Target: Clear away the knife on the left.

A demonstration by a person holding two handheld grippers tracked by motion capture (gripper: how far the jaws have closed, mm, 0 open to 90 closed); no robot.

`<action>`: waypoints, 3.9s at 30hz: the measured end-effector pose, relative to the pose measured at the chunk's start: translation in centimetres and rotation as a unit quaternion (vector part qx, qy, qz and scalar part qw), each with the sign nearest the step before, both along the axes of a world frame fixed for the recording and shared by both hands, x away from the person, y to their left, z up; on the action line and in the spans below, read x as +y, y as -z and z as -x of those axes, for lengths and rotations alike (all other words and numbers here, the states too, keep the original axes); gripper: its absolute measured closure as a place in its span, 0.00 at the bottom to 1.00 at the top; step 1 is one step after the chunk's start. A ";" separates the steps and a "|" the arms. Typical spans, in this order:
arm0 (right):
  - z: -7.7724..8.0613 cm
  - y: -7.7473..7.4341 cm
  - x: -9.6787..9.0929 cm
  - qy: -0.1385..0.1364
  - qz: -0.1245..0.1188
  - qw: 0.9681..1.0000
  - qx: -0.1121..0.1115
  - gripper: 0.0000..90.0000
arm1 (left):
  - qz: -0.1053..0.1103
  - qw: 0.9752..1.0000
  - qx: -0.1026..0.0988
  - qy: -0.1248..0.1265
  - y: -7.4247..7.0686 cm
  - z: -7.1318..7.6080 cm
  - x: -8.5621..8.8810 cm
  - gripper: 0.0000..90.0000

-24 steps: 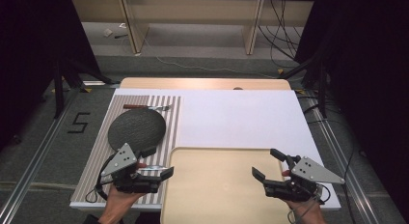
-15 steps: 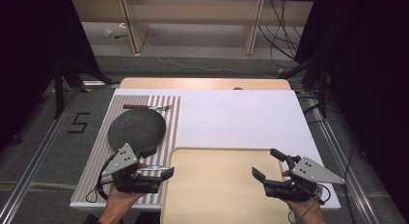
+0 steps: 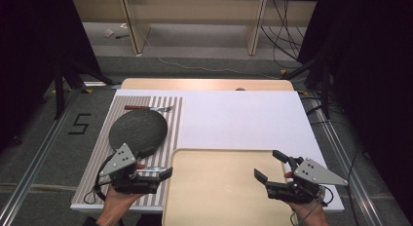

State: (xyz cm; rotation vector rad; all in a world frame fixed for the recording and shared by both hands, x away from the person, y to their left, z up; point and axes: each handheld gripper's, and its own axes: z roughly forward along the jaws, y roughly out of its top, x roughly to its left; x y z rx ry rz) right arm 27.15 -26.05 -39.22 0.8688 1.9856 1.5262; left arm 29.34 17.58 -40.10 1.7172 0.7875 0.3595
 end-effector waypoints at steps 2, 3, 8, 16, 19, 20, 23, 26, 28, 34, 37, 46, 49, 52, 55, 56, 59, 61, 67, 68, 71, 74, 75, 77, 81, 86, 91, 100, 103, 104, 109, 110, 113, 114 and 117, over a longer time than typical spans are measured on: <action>0.0 0.0 0.0 0.000 0.000 1.000 0.000 0.20 | -0.007 1.000 0.006 -0.001 0.0 -0.1 0.1 0.11; 0.0 0.0 0.0 0.000 0.000 1.000 0.000 0.20 | -0.018 1.000 0.010 0.000 0.0 -0.3 0.2 0.11; 0.0 0.0 0.0 -0.001 0.001 1.000 0.001 0.20 | -0.070 0.996 0.051 -0.008 0.5 -1.0 0.9 0.11; 0.0 0.0 0.0 -0.001 0.001 1.000 0.001 0.20 | -0.122 0.990 0.062 -0.026 0.8 -1.7 1.7 0.13; 0.0 0.1 0.0 -0.001 0.001 1.000 0.001 0.20 | -0.135 0.988 0.071 -0.031 1.0 -2.1 2.0 0.13; 0.0 0.1 0.0 -0.001 0.001 1.000 0.001 0.20 | -0.142 0.986 0.075 -0.033 1.0 -2.2 2.1 0.13; 0.0 0.1 0.0 -0.001 0.000 1.000 0.001 0.20 | -0.151 0.985 0.080 -0.038 1.2 -2.5 2.4 0.13; -0.1 0.1 0.0 -0.001 0.001 1.000 0.001 0.20 | -0.161 0.983 0.086 -0.039 1.3 -2.7 2.6 0.14; -0.1 0.1 0.0 -0.001 0.001 1.000 0.001 0.20 | -0.172 0.980 0.089 -0.038 1.3 -2.8 2.7 0.14; -0.1 0.1 0.0 0.001 0.001 1.000 0.002 0.20 | -0.217 0.970 0.103 -0.035 1.2 -3.3 3.1 0.15; -0.1 0.1 0.0 0.003 0.002 1.000 0.003 0.20 | -0.241 0.963 0.120 -0.030 1.1 -3.7 3.6 0.16; -0.2 0.2 -0.2 0.004 0.001 1.000 0.004 0.20 | -0.312 0.933 0.177 -0.010 2.1 -5.1 4.6 0.17; -0.2 0.2 -0.1 0.005 0.001 1.000 0.004 0.20 | -0.348 0.918 0.189 -0.004 2.7 -6.0 4.7 0.17; -0.2 0.2 -0.2 0.005 0.002 1.000 0.005 0.20 | -0.370 0.903 0.219 -0.001 2.9 -6.4 4.9 0.18; -0.3 0.2 -0.2 0.007 0.000 1.000 0.006 0.20 | -0.376 0.896 0.234 0.009 2.6 -7.0 5.4 0.20; -0.3 0.2 -0.2 0.007 0.000 1.000 0.006 0.20 | -0.378 0.895 0.237 0.009 2.6 -7.2 5.4 0.21; -0.3 0.2 -0.2 0.008 0.000 1.000 0.007 0.20 | -0.392 0.885 0.250 0.015 3.1 -7.9 5.0 0.22; -0.3 0.2 -0.2 0.008 -0.001 1.000 0.007 0.20 | -0.397 0.882 0.255 0.019 3.2 -8.0 4.9 0.24; -0.3 0.2 -0.2 0.007 -0.001 1.000 0.007 0.20 | -0.415 0.864 0.284 0.023 3.7 -9.4 5.4 0.31; -0.3 0.2 -0.2 0.007 -0.002 1.000 0.006 0.20 | -0.414 0.863 0.289 0.020 3.7 -9.7 5.5 0.32; -0.3 0.2 -0.3 0.007 -0.002 1.000 0.006 0.20 | -0.412 0.861 0.299 0.021 4.0 -10.1 5.6 0.35; -0.3 0.2 -0.3 0.007 -0.002 1.000 0.007 0.20 | -0.419 0.855 0.305 0.023 4.5 -10.3 5.4 0.38; -0.3 0.2 -0.3 0.007 -0.002 1.000 0.007 0.20 | -0.419 0.855 0.305 0.023 4.5 -10.3 5.4 0.38; -0.3 0.2 -0.2 0.006 -0.002 1.000 0.005 0.20 | -0.424 0.852 0.306 0.027 4.7 -10.5 5.3 0.40; -0.3 0.2 -0.3 0.006 -0.002 1.000 0.006 0.20 | -0.421 0.850 0.315 0.035 5.0 -10.7 5.4 0.45; -0.3 0.2 -0.2 0.005 -0.002 1.000 0.006 0.20 | -0.427 0.845 0.319 0.038 5.3 -10.8 5.5 0.49; -0.3 0.2 -0.2 0.004 -0.001 1.000 0.006 0.20 | -0.428 0.843 0.324 0.037 5.7 -11.1 5.6 0.52; -0.3 0.2 -0.2 0.003 -0.001 1.000 0.005 0.20 | -0.435 0.837 0.329 0.032 5.9 -11.1 5.6 0.63; -0.3 0.2 -0.2 0.002 -0.001 1.000 0.004 0.20 | -0.443 0.835 0.325 0.040 5.8 -11.0 5.3 0.69; -0.2 0.2 -0.2 0.002 -0.001 1.000 0.004 0.20 | -0.445 0.834 0.323 0.045 5.8 -10.9 5.2 0.70; -0.2 0.2 -0.2 0.001 -0.001 1.000 0.004 0.20 | -0.450 0.834 0.315 0.062 5.8 -10.7 5.0 0.80; -0.2 0.2 -0.2 0.001 -0.001 1.000 0.004 0.20 | -0.450 0.832 0.316 0.067 5.8 -10.7 4.8 0.84; -0.2 0.2 -0.2 0.001 -0.001 1.000 0.004 0.20 | -0.450 0.831 0.319 0.074 5.8 -10.6 4.7 0.85; -0.2 0.2 -0.2 0.001 -0.001 1.000 0.004 0.20 | -0.450 0.831 0.319 0.074 5.8 -10.6 4.7 0.85; -0.2 0.2 -0.2 0.001 -0.001 1.000 0.004 0.20 | -0.440 0.833 0.326 0.081 5.7 -10.5 4.5 0.85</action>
